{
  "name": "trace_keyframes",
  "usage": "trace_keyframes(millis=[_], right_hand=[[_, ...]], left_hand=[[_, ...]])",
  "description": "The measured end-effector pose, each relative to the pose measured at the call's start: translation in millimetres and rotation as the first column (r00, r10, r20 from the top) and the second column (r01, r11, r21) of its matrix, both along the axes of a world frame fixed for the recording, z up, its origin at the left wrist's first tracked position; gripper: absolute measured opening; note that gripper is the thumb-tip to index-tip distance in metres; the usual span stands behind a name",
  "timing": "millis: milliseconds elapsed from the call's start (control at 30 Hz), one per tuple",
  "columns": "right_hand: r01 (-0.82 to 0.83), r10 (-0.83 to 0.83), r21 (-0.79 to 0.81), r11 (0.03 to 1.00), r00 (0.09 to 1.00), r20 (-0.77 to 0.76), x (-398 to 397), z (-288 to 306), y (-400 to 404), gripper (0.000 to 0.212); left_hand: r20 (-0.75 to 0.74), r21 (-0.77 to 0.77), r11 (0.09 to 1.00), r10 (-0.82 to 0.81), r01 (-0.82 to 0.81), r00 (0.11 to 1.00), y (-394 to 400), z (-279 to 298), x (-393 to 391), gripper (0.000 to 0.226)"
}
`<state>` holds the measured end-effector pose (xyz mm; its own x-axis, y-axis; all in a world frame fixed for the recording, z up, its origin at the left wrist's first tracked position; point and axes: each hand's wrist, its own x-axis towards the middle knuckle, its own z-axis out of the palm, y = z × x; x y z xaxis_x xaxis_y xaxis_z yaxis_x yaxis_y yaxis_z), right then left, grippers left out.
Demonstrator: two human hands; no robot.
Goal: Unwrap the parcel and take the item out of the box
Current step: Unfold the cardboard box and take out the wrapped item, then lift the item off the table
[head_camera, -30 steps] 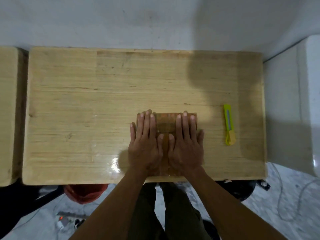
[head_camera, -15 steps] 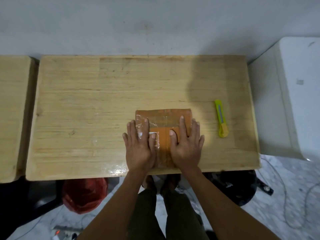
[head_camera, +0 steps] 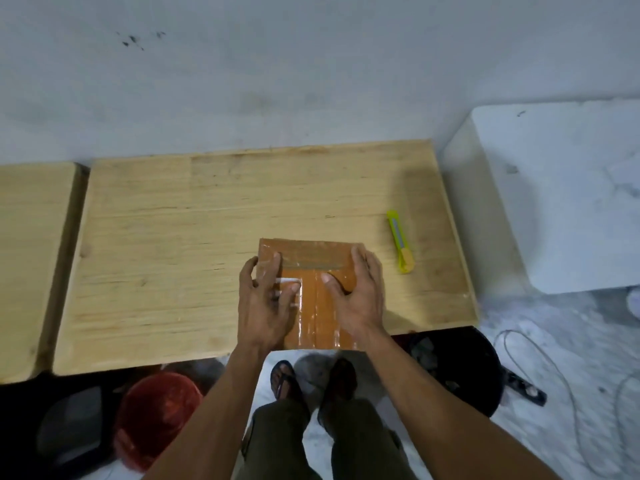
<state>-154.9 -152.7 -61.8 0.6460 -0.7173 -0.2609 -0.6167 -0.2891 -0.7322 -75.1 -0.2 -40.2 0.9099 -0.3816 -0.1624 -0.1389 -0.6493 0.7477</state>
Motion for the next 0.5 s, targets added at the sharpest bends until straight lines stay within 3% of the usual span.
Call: trace_keyframes(millis=[167, 333, 433, 500], right_hand=[[0.057, -0.051, 0.191, 0.980, 0.998, -0.031, -16.7, 47.6, 14.1, 0.081], [0.102, -0.093, 0.106, 0.989, 0.992, -0.084, -36.7, 87.8, 34.0, 0.077], [0.201, -0.203, -0.029, 0.979, 0.976, -0.083, -55.6, 110.0, 52.4, 0.076], [0.280, -0.281, -0.034, 0.960, 0.957, -0.072, -75.5, 115.7, 63.9, 0.073]], left_hand=[[-0.015, -0.098, 0.995, -0.011, 0.009, 1.000, 9.7, 48.0, -4.5, 0.055], [0.008, -0.015, 0.989, -0.150, 0.150, 0.989, 22.1, 86.1, -4.2, 0.057], [0.012, 0.020, 0.947, -0.320, 0.320, 0.947, 27.0, 93.0, -10.1, 0.066], [-0.007, 0.004, 0.916, -0.401, 0.401, 0.916, 28.5, 96.5, -21.6, 0.070]])
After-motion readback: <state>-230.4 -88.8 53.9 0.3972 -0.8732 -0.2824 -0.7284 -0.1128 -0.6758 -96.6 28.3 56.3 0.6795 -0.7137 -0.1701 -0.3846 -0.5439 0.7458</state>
